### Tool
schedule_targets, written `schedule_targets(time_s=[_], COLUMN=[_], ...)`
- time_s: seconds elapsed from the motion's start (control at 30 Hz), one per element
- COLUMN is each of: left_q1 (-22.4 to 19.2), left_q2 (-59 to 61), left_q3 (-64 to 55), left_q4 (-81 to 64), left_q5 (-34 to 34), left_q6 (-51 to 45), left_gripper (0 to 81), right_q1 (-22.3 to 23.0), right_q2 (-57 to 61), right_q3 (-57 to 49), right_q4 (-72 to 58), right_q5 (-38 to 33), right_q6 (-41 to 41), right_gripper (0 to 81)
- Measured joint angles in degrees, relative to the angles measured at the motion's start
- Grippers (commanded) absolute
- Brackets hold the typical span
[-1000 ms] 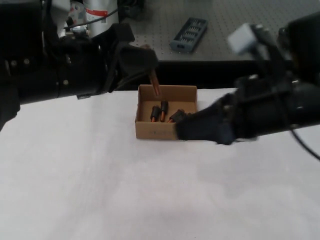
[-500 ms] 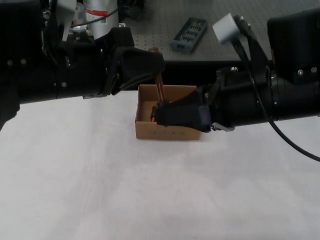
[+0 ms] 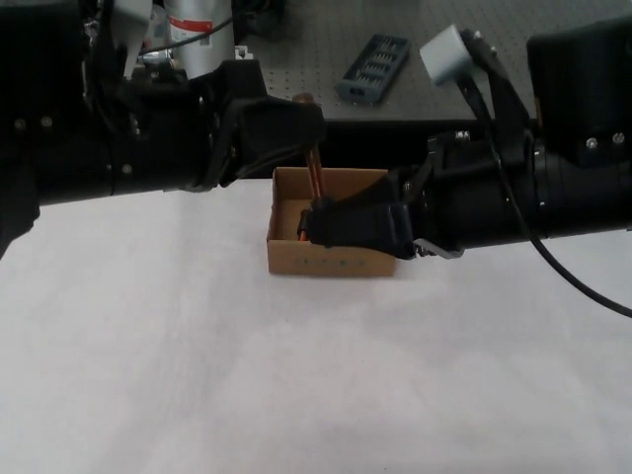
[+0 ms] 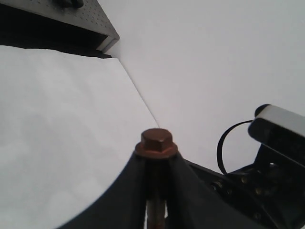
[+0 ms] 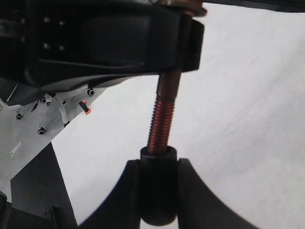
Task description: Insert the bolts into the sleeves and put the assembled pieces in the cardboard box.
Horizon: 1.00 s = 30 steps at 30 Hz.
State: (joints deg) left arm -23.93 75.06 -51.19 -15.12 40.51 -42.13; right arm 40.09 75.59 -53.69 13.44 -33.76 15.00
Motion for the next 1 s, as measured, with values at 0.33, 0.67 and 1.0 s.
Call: schedule_targets(time_s=[0.33, 0.67, 1.0], left_q1=[0.0, -0.51, -1.48], left_q2=[0.0, 0.0, 0.0], left_q3=[0.0, 0.0, 0.0], left_q4=[-0.05, -1.37, -0.89], left_q5=[0.0, -0.94, -2.89], left_q6=[2.14, 2.2, 5.09], left_gripper=[0.6, 0.6, 0.6], right_q1=[0.07, -0.23, -0.8], right_q2=[0.0, 0.0, 0.0], right_q3=[-0.31, -0.35, -0.68], right_q4=[-0.08, -0.74, -1.93], right_q5=[0.86, 0.72, 1.62], right_q6=[0.47, 1.99, 5.61], right_gripper=[2.6, 2.6, 2.6])
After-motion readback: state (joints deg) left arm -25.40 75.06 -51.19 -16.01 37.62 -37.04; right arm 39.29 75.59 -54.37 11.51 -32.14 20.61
